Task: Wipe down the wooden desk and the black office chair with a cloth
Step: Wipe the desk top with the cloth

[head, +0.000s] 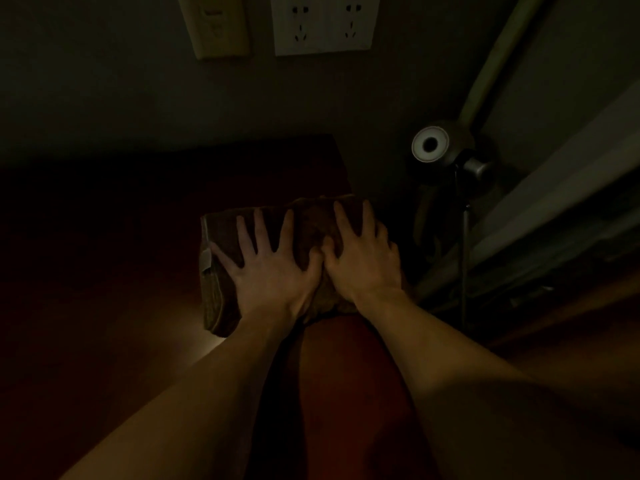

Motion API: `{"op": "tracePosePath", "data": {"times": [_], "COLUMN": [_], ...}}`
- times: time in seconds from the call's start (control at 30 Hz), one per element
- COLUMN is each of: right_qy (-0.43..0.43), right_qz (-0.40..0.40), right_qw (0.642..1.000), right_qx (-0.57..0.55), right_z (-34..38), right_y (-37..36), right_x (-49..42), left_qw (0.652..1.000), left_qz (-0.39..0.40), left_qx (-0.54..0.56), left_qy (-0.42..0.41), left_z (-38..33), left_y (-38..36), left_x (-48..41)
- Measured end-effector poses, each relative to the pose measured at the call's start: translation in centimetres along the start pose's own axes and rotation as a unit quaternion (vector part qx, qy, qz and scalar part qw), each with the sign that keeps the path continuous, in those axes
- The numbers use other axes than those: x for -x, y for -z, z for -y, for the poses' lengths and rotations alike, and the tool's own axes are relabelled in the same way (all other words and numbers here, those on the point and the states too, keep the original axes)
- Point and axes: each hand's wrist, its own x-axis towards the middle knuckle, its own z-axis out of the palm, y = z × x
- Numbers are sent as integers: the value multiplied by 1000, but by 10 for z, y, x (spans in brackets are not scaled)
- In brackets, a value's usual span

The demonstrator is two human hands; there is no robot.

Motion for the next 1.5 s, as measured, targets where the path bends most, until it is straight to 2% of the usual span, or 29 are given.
{"op": "tracePosePath", "data": {"times": [0.83,1.07,1.5], "right_qy": [21,37,24], "right_qz": [16,-1,-57], "right_qw": [1000,999,998], "right_qx": [6,30,11], "right_z": [14,16,17], "right_y": [9,10,11], "right_x": [-135,-169,-194], "left_qw": [1000,999,1000], "left_qz": [13,13,21], "left_qx": [8,10,16], "left_qy": [21,32,-17], "left_z": [-19,-23,-27], "left_y": [1,-2,1], "left_x": [-127,-160,-196]}}
